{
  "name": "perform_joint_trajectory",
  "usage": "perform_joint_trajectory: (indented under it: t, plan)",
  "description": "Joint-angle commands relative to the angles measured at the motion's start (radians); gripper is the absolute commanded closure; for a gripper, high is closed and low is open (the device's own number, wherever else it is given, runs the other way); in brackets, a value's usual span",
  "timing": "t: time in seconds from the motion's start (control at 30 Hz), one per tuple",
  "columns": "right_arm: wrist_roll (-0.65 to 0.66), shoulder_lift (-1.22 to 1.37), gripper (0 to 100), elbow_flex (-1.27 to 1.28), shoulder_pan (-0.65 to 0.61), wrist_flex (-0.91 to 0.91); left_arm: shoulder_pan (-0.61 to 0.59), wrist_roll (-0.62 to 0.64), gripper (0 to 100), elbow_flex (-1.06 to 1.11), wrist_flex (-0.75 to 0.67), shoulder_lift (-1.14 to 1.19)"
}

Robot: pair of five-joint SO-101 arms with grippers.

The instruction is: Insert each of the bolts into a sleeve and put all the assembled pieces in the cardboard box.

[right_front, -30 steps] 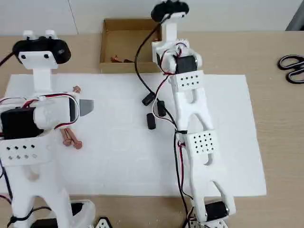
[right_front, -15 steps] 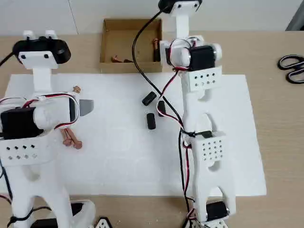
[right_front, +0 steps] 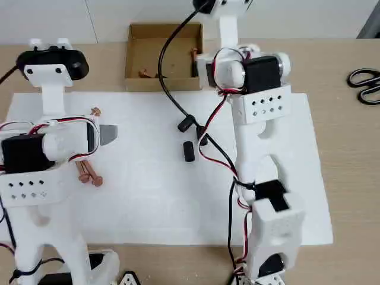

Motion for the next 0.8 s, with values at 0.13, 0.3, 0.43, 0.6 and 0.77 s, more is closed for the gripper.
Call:
perform_joint_trajectory:
  t: [0.13,0.3,0.43,0.6,0.77]
  plan:
    - [-0.005,-0.022,86.6,0.316,-0.005,-0.084,-0.002,-0.008,73,0.016,0.014,-0.005]
    - [-0.005,0.113,86.7,0.342,-0.008,-0.107,-0.003,-0.008,73,0.064,0.011,-0.006]
    - [0.000,0.216,86.7,0.342,-0.038,-0.105,-0.005,-0.008,73,0.064,0.011,-0.011]
    - [-0.003,0.285,86.7,0.341,-0.071,-0.159,-0.005,-0.008,73,0.065,0.011,-0.006]
    - [-0.006,0.303,86.7,0.341,-0.070,-0.191,-0.005,-0.008,73,0.065,0.011,-0.005]
